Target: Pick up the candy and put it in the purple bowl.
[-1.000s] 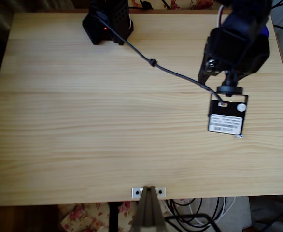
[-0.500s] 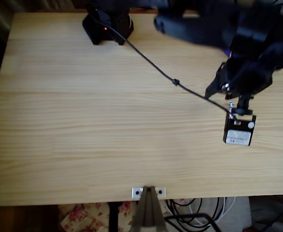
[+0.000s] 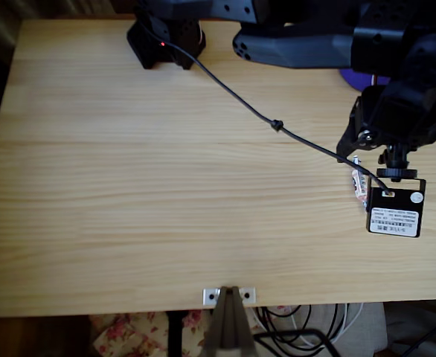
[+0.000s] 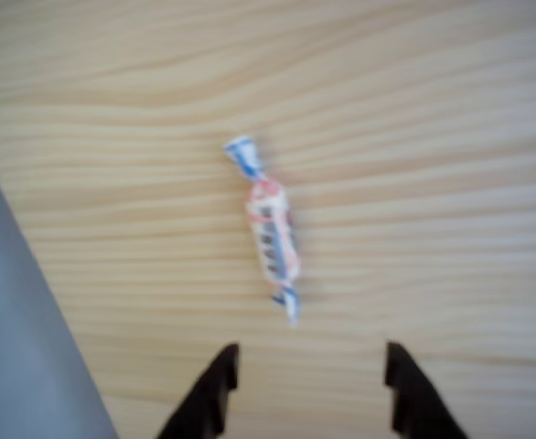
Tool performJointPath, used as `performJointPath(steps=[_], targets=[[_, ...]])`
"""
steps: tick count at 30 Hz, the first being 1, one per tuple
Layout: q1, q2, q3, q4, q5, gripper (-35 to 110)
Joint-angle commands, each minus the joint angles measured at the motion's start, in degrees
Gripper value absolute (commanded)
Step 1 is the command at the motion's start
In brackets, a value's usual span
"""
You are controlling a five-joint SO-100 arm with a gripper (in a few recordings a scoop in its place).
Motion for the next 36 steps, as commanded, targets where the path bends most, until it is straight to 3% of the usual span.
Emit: performJointPath(steps=[1, 22, 36], targets=[[-1.7, 0.5, -6.0, -3.3, 0.7, 28], [0.9, -5.3, -3.4, -13.5, -4.6, 27], [-0.4, -12.3, -10.1, -10.4, -2.2, 22]])
